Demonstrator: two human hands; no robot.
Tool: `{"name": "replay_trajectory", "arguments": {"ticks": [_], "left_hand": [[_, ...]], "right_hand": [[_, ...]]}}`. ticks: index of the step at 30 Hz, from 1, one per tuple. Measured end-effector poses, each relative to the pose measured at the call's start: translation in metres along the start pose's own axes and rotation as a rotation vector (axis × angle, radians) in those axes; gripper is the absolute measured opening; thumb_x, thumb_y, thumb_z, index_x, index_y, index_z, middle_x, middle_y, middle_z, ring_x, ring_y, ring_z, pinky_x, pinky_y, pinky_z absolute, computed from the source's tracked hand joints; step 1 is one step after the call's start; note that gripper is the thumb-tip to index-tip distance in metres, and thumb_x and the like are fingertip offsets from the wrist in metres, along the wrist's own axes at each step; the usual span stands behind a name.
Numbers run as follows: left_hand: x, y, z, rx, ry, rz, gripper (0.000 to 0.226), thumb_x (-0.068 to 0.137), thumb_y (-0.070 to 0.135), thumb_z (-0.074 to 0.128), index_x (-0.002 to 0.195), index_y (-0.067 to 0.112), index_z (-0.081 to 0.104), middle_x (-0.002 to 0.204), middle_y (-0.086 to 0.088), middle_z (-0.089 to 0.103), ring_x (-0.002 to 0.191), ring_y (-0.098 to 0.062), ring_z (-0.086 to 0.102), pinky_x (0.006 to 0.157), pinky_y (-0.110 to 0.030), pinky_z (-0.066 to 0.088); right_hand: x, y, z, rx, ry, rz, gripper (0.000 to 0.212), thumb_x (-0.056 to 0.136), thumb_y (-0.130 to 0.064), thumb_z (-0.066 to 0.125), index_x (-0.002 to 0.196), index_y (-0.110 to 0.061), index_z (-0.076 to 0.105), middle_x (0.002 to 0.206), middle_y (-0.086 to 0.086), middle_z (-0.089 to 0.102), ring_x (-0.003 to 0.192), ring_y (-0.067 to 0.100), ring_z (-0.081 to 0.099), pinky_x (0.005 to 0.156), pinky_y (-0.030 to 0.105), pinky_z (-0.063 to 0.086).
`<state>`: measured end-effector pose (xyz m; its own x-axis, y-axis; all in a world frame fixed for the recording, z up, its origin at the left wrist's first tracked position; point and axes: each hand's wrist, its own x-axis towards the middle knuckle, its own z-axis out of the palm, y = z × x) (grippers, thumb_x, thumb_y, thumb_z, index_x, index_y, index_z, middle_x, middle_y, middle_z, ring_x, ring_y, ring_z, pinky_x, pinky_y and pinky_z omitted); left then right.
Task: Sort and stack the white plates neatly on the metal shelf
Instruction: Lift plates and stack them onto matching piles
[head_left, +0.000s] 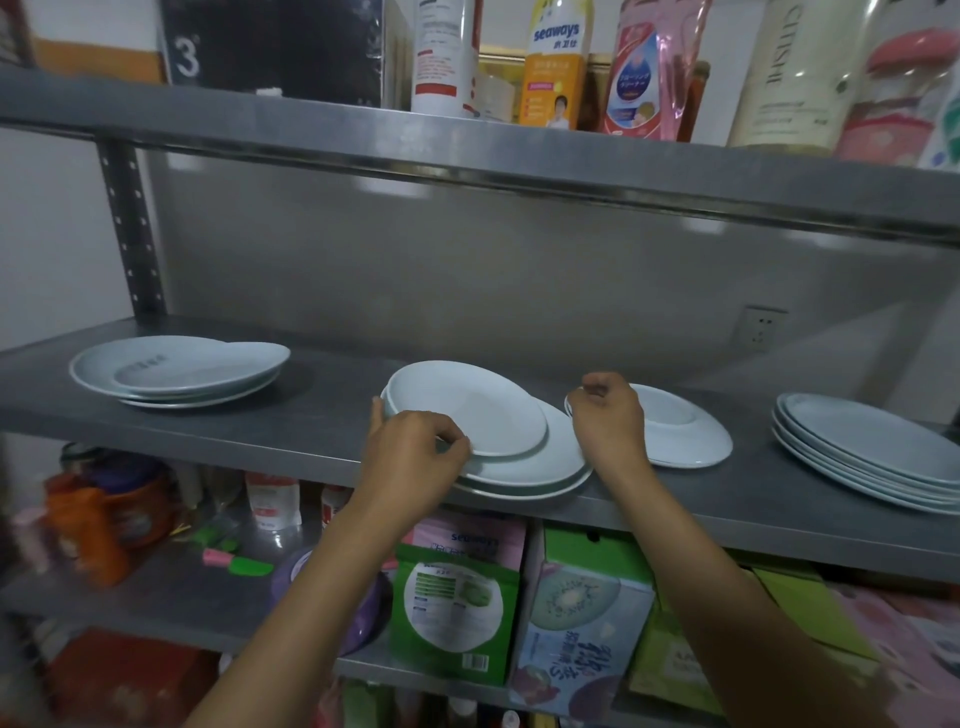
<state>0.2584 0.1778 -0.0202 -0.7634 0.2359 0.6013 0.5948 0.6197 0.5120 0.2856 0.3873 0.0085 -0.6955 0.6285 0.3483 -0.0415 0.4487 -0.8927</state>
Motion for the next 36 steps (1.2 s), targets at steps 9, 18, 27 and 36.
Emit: {"name": "replay_trajectory", "arguments": {"ticks": [9,18,27,36], "left_hand": [[0.006,0.029,-0.002,0.056,0.050,0.034,0.031,0.096,0.033,0.049,0.078,0.021,0.071,0.076,0.006,0.070,0.073,-0.012,0.058,0.121,-0.039,0.002],[0.019,0.077,0.030,-0.032,-0.020,0.185,0.025,0.094,0.028,0.049,0.086,0.018,0.070,0.091,0.004,0.070,0.088,-0.017,0.059,0.118,-0.036,0.013],[0.017,0.103,0.055,-0.058,-0.086,0.239,0.021,0.092,0.021,0.052,0.095,0.015,0.072,0.098,0.001,0.069,0.099,-0.018,0.057,0.111,-0.030,0.017],[0.035,0.085,0.038,0.234,-0.303,0.024,0.021,0.088,0.027,0.057,0.105,0.024,0.069,0.110,0.000,0.068,0.108,-0.026,0.057,0.105,-0.038,0.032]], "right_hand": [[0.006,0.002,-0.010,-0.008,0.027,-0.031,0.036,0.088,-0.014,0.052,0.124,-0.011,0.055,0.123,0.004,0.060,0.108,0.017,0.056,0.084,0.023,0.038],[0.013,0.026,-0.056,-0.201,0.089,-0.141,0.034,0.087,-0.007,0.053,0.120,-0.011,0.059,0.123,0.004,0.060,0.106,0.015,0.053,0.085,0.021,0.035],[0.022,0.049,-0.090,-0.358,0.088,-0.182,0.033,0.083,-0.005,0.056,0.115,-0.012,0.062,0.123,0.005,0.058,0.114,0.020,0.052,0.086,0.016,0.031],[0.017,0.030,-0.061,-0.301,-0.021,-0.302,0.028,0.083,-0.008,0.056,0.108,-0.017,0.063,0.117,-0.002,0.058,0.106,0.014,0.053,0.081,0.018,0.034]]}}
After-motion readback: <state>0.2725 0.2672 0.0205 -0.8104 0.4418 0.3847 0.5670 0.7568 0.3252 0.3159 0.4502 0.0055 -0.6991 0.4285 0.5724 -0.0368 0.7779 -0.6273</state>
